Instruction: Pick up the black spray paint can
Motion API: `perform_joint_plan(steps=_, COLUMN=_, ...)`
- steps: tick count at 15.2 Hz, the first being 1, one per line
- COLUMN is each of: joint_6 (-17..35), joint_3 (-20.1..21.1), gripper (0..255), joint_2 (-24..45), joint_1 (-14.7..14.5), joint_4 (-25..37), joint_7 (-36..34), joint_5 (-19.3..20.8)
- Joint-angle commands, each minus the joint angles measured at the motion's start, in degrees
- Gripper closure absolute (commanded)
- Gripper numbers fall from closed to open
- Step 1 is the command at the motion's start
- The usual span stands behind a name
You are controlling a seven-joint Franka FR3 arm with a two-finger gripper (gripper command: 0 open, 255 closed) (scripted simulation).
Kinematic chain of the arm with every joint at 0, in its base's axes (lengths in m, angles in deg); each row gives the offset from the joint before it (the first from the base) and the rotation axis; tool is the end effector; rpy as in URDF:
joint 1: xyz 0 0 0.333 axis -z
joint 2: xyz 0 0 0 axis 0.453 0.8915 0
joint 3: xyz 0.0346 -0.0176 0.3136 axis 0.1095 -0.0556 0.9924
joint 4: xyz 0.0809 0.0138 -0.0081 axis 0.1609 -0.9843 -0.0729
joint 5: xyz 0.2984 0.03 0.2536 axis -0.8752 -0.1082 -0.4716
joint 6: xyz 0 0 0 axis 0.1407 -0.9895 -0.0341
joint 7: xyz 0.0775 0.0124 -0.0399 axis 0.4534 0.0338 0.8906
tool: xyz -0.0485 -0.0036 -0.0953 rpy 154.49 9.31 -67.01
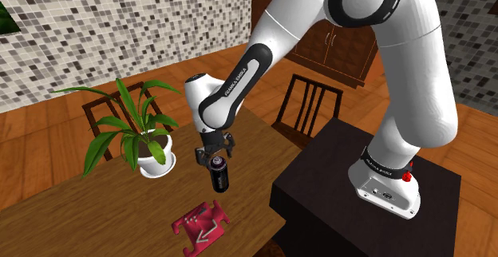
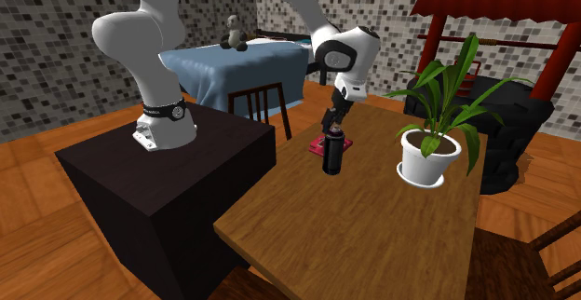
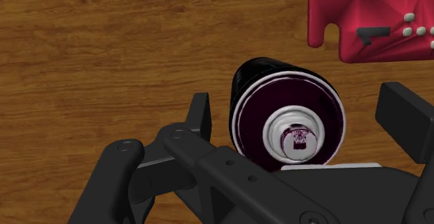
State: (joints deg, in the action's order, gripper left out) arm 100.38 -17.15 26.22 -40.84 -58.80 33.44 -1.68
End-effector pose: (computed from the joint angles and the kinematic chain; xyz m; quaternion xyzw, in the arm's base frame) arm 0.4870 0.3194 0.1633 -0.9889 0.0701 0.1301 0.0135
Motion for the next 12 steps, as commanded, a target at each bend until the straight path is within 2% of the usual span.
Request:
perform_joint_plan(steps=1, joint_6=1.5, joint_3=-0.4, gripper=0, joint_2=1.9, joint_1=-0.4, joint_4=0.4, joint_7=-0.2, joint_5=0.5)
perform_joint_plan(steps=3, joint_6=1.5, joint_3=-0.4, gripper=0, joint_2=1.9, joint_1=-0.4, joint_4=0.4, joint_7=-0.1, joint_5=0.5)
perform_joint_plan(steps=4, joint_6=1.6, joint_3=-0.4, gripper=255, joint_2=1.9, joint_1=-0.4, joint_4=0.3, joint_7=-0.2, joint_5=0.5)
perform_joint_plan(steps=12, joint_6=1.5, joint_3=-0.4, gripper=255, joint_2=1.9, joint_1=-0.4, joint_4=0.4, joint_7=-0.2, joint_5=0.5)
